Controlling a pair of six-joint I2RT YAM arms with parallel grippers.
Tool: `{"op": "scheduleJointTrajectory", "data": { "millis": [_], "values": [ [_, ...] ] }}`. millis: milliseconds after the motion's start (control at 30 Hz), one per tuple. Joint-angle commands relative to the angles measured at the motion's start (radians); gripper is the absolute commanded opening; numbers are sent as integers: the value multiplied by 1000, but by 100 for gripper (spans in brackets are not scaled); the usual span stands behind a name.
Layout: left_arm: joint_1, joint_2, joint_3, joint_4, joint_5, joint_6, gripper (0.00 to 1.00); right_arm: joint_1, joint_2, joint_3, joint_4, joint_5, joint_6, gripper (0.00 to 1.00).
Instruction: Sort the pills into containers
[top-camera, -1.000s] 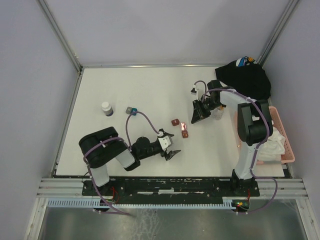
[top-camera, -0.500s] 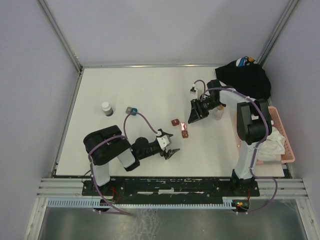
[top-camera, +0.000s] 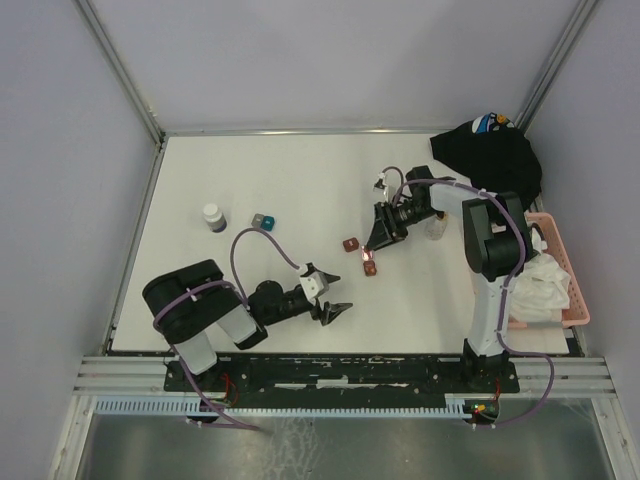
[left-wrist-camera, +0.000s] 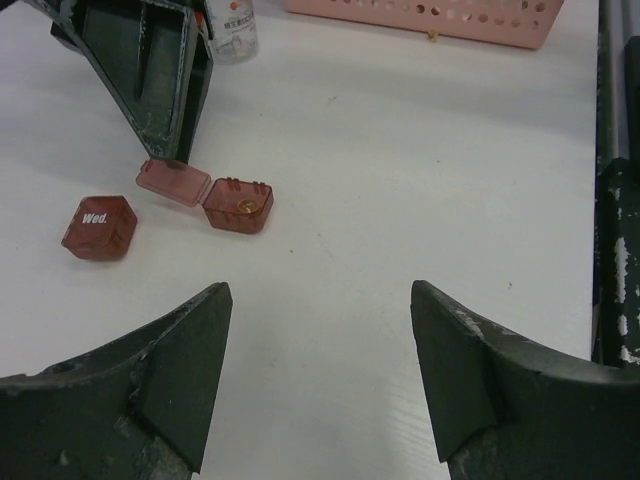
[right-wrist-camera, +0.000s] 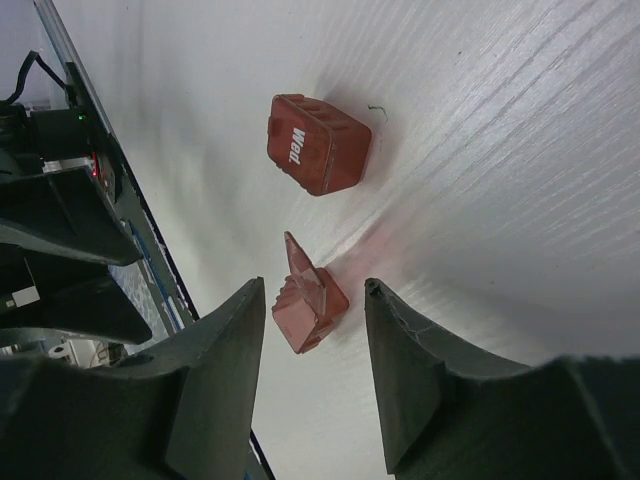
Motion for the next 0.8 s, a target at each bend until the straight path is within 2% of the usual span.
{"op": "scheduleJointTrajectory", "data": {
  "millis": [0, 267, 767],
  "values": [
    [-7, -48, -17, 37, 30, -63, 78, 10, 23, 18, 30, -63, 23, 52],
    [-10, -121, -37, -34, 33, -55, 77, 23, 60, 31, 20, -139, 24, 48],
    [-24, -234, -33, -157, 28, -46, 76, 23, 77, 40, 5, -170, 1, 32]
  ]
}}
